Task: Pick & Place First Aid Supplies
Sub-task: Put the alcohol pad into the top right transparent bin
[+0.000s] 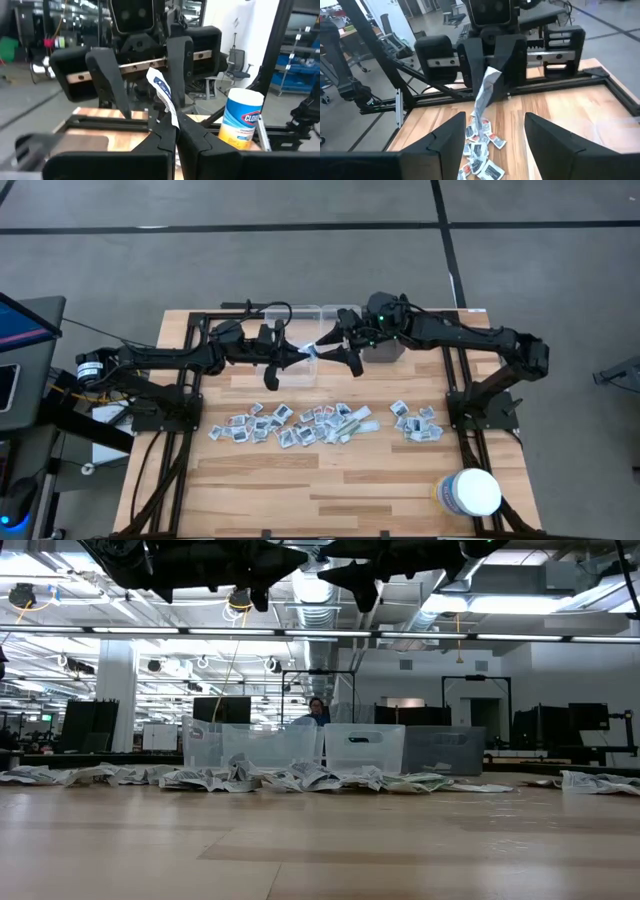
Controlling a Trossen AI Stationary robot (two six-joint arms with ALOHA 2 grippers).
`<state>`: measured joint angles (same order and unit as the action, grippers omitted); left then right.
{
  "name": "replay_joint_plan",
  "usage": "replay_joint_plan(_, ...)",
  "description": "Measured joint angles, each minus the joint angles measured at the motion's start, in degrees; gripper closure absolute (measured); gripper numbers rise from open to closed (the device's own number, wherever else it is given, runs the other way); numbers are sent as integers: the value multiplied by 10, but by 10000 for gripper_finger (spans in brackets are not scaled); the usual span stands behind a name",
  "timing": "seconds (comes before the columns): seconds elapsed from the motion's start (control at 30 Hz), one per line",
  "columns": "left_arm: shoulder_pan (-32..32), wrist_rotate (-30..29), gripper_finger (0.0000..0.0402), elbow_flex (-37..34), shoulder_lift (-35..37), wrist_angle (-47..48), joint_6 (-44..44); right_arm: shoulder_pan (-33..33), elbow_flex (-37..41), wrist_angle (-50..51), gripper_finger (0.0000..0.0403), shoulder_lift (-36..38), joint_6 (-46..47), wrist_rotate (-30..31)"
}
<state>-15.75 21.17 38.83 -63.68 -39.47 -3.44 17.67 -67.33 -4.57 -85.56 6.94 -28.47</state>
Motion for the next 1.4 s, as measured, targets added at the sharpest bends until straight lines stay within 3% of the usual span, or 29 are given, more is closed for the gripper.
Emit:
replay_joint_plan(0.23, 5, 0, 396, 5, -15, -8, 35, -1, 0, -36, 237, 0, 0, -1)
replay_joint_plan(0.77, 17, -7, 395, 26, -43, -15, 36, -8, 0, -12, 325, 0, 1, -30)
replay_joint_plan(1.03, 17, -6, 394, 26, -42, -3, 36, -7, 0, -12, 395, 0, -15, -38)
replay_joint_plan(1.4, 12, -8, 396, 27, -41, 36, 36, -2, 1, 0, 399, 0, -14, -48)
